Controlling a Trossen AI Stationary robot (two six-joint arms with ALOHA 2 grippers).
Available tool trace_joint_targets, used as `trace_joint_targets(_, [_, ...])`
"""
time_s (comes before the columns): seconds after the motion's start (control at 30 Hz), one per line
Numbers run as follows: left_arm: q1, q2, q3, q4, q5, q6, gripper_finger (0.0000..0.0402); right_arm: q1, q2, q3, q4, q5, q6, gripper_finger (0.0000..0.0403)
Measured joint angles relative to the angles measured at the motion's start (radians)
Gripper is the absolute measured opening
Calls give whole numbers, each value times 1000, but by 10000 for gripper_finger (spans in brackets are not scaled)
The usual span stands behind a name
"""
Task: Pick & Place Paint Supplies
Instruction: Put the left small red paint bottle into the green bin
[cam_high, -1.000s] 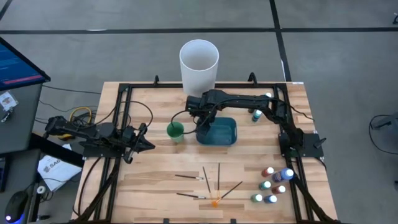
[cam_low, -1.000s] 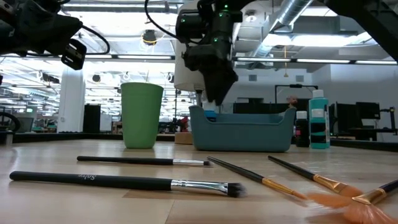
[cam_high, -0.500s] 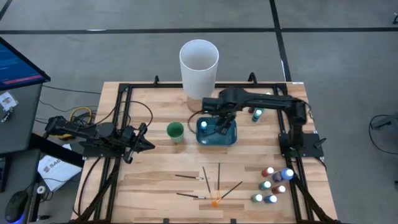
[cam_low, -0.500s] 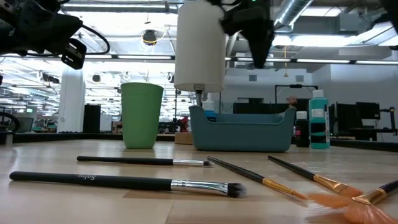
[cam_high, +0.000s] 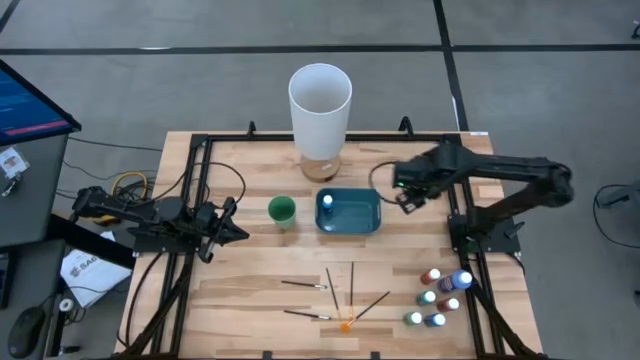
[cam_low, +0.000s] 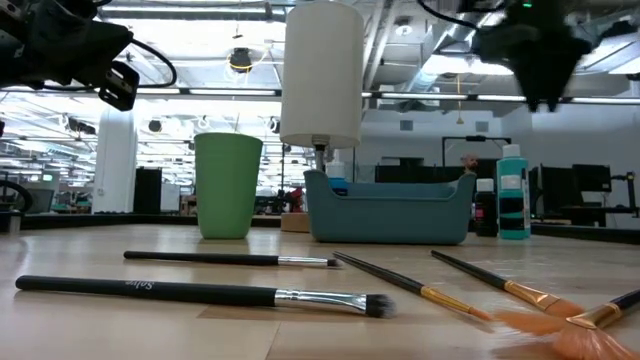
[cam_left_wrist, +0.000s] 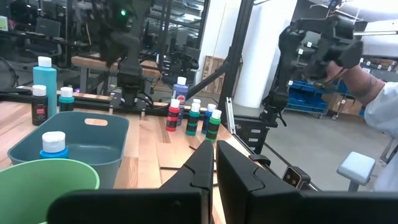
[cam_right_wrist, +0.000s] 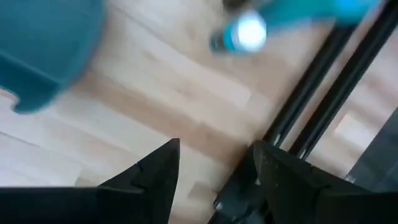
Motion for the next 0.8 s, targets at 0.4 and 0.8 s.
trace_joint_targets(0.4, [0,0,0,0,0,0,8,309,-95,-186,129,-184,381,215])
trace_joint_targets(0.8, [0,0,0,6,0,0,8,680,19,-187,240,-220,780,204])
